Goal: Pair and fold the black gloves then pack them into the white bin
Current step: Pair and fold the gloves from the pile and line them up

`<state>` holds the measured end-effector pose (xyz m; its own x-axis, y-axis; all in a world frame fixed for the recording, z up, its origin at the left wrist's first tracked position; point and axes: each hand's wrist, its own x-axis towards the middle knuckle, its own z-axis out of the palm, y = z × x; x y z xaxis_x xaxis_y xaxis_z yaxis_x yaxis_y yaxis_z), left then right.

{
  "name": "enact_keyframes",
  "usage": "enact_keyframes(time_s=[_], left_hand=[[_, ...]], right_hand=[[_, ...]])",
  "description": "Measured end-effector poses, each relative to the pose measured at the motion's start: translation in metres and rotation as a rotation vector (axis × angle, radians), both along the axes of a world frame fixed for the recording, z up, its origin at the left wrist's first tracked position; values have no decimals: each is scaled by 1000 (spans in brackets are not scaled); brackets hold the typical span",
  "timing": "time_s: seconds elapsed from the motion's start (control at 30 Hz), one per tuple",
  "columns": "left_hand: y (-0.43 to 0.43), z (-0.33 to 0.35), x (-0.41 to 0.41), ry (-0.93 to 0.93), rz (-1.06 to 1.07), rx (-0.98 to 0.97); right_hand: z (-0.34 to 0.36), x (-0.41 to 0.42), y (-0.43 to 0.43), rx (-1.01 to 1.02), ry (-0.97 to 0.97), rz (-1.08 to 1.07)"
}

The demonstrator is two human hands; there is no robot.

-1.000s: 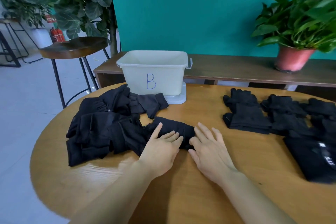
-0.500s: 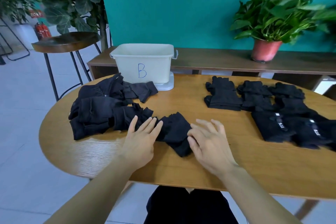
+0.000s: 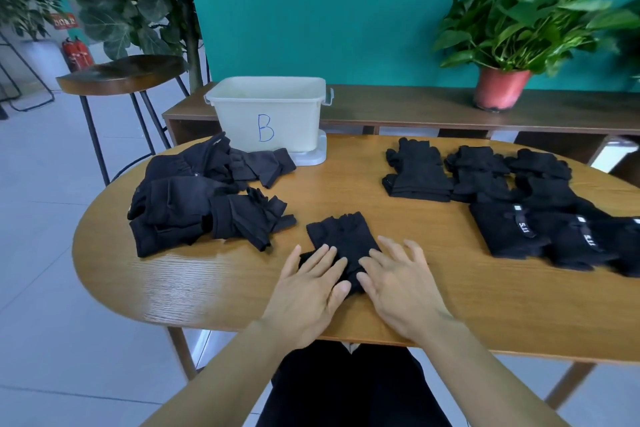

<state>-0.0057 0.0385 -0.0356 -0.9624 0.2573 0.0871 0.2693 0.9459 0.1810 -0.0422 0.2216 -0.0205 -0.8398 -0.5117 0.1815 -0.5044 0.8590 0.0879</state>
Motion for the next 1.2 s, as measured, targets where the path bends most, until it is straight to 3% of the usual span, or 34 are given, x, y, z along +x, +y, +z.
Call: enact_keyframes(time_s=[0.27,0.43,0.53,0.67,0.77,1.2], left_hand=[[19,0,-2,40,-178,73],[28,8,-7,113,-52,170],[36,12,-11,89,-21,84],[41,7,-19,-22,-29,-64],[39,0,-26,-69,-48,-112],[41,-6,-44,-32,-99,-134]], right_hand=[[-10,43,22,-93,133,-149],[3,33,37,-304,301,-178],[6,17,36,-272,211,-192],[2,2,27,-83,-70,-101],[-6,-3,34,-82,-340,-121],[-12,-9,40,-54,-361,-249]])
